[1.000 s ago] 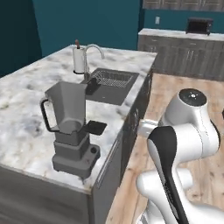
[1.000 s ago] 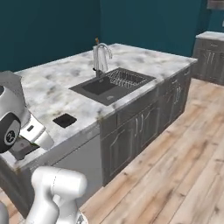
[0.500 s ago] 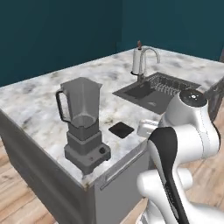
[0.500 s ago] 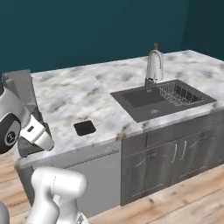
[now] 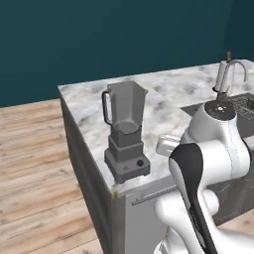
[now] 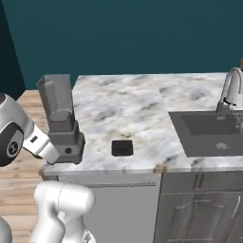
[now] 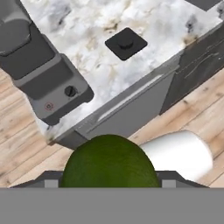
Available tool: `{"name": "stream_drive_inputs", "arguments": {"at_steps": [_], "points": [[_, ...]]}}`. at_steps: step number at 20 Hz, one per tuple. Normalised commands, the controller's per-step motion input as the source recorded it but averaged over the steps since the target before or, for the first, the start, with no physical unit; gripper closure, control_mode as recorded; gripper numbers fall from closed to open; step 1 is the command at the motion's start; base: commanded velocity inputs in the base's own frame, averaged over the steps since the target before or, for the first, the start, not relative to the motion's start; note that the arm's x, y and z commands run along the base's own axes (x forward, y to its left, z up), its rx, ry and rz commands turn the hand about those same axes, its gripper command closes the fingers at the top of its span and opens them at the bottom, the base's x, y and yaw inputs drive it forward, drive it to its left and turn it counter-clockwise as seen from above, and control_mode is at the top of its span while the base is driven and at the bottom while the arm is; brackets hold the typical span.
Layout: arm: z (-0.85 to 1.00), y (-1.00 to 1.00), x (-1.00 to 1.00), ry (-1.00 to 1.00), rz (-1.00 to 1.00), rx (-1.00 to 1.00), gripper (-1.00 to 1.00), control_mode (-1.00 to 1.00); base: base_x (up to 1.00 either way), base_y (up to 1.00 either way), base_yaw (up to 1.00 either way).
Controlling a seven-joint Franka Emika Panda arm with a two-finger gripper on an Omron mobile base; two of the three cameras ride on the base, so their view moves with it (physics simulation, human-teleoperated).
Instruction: Grab the limes from the fridge, place them in the blender, close the lid, and turn on the blender to create a marinade.
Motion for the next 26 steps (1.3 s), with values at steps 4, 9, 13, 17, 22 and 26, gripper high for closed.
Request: {"name": "stream_drive_inputs", "arguments": {"at_steps": [4, 9, 13, 17, 22, 26], "points": [[0.00, 0.00, 0.00, 0.00, 0.00, 0.00, 1.00, 1.00, 0.15, -0.11, 0.50], [0.00, 0.00, 0.00, 0.00, 0.00, 0.00, 1.00, 1.00, 0.38, -0.16, 0.41], [0.44, -0.18, 0.21, -0.10, 0.34, 0.00, 1.00, -1.00, 0.00, 0.00, 0.00], [1.00, -0.36, -0.07, -0.30, 0.24, 0.00, 1.00, -1.00, 0.00, 0.00, 0.00], [1.00, 0.00, 0.49, -0.26, 0.15, -0.02, 1.00, -1.00, 0.00, 0.00, 0.00], [1.00, 0.00, 0.82, -0.01, 0.06, -0.03, 1.00, -1.00, 0.00, 0.00, 0.00]]}}
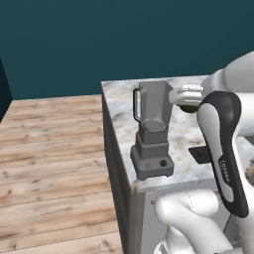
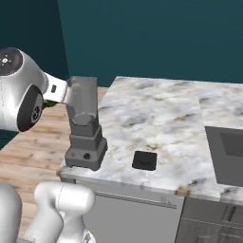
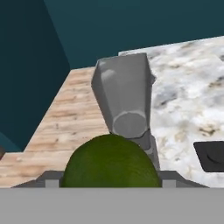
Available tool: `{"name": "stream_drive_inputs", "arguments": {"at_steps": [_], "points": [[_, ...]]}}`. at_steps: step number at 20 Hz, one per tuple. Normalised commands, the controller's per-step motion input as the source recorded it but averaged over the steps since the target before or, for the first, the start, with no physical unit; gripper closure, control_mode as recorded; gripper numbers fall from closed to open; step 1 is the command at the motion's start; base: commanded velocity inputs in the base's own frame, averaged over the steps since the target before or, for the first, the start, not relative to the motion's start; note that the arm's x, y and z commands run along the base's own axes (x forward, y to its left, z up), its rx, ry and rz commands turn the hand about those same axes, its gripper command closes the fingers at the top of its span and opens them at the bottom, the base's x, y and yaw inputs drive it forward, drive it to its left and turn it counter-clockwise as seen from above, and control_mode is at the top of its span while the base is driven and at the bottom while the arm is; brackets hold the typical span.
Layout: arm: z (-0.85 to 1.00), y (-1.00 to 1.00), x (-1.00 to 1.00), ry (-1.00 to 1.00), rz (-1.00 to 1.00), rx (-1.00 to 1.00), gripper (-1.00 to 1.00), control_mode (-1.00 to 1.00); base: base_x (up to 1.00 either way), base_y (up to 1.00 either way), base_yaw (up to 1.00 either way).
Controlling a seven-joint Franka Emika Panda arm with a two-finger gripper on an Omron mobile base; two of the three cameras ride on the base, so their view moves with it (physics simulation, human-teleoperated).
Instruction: Grab the limes from the fridge, place them in the blender, close the lid, and turn on the blender to create a marinade.
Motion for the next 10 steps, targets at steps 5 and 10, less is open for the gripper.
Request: {"name": "stream_drive_inputs", "arguments": {"at_steps": [5, 10], "points": [[0.68, -0.09, 0.75, 0.01, 0.01, -0.04, 1.00, -1.00, 0.00, 0.00, 0.00], [0.03, 0.00, 0.99, 0.15, 0.03, -0.01, 1.00, -1.00, 0.00, 0.00, 0.00]]}}
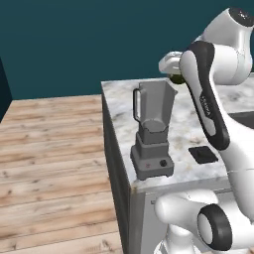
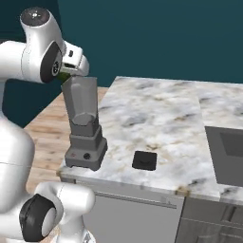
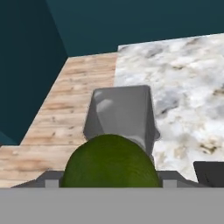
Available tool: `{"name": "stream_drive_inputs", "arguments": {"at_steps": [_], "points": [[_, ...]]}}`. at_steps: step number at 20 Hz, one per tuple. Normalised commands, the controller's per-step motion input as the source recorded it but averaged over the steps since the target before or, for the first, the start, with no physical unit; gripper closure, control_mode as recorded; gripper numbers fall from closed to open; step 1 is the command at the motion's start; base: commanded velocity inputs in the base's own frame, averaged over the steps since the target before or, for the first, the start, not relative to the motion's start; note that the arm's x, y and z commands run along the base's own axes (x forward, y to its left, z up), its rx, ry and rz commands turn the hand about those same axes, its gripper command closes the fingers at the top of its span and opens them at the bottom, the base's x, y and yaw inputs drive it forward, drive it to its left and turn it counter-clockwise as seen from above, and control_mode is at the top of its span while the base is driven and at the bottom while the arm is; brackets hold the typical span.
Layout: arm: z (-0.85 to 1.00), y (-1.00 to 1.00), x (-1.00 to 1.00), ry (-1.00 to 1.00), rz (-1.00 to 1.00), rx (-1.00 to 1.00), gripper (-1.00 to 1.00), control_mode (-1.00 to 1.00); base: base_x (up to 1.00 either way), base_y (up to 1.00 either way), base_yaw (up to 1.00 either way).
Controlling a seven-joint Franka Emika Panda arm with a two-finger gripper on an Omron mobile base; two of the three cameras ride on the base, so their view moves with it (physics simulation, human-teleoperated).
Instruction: Grab the limes from the fridge, place them in the blender, close the lid, and turn on the blender to create a marinade.
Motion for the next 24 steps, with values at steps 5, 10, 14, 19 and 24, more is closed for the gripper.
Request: {"name": "stream_drive_inputs", "arguments": {"at_steps": [5, 10, 14, 19, 24], "points": [[-0.63, 0.01, 1.00, 0.20, 0.02, -0.04, 1.00, -1.00, 0.00, 0.00, 0.00], [-0.72, 0.06, 1.00, 0.18, 0.04, -0.07, 1.00, -1.00, 0.00, 0.00, 0.00], [-0.58, 0.24, 0.51, 0.09, 0.04, -0.11, 1.00, -1.00, 0.00, 0.00, 0.00], [-0.63, 0.50, 0.04, 0.08, 0.03, -0.16, 1.00, -1.00, 0.00, 0.00, 0.00], [-0.51, 0.41, -0.02, 0.11, 0.02, -0.09, 1.00, -1.00, 0.00, 0.00, 0.00]]}}
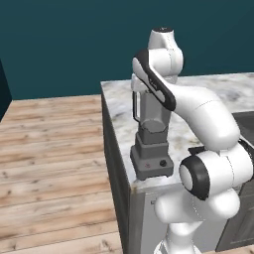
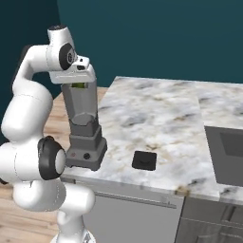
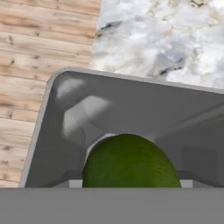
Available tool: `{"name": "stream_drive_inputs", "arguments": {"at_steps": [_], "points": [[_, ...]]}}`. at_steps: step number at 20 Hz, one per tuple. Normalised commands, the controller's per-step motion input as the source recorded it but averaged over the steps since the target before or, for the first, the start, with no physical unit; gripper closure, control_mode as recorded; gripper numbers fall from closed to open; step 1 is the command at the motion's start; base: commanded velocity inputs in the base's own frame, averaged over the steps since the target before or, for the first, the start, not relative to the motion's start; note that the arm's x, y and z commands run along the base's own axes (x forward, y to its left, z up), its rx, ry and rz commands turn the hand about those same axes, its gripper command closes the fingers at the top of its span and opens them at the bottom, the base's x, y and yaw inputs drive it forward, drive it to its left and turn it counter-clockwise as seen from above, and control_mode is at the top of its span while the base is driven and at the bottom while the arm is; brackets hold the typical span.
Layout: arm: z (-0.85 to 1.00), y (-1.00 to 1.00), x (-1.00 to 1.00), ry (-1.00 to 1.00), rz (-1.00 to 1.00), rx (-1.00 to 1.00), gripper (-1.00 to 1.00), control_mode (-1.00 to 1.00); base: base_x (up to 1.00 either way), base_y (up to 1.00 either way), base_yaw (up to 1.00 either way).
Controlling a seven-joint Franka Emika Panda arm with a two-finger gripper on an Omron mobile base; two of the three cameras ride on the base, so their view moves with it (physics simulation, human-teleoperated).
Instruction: Grab the limes from the fridge, place them in the blender, close the lid, and turn on the blender to create a marinade.
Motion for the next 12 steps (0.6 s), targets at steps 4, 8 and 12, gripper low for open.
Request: {"name": "stream_drive_inputs", "arguments": {"at_steps": [4, 8, 12], "points": [[-0.03, 0.25, -0.02, 0.02, 0.00, -0.01, -1.00, -1.00, 0.00, 0.00, 0.00], [0.00, 0.14, 0.00, 0.00, 0.00, 0.00, -1.00, -1.00, 0.00, 0.00, 0.00], [0.27, 0.02, -0.06, -0.03, 0.00, 0.00, -1.00, -1.00, 0.00, 0.00, 0.00]]}}
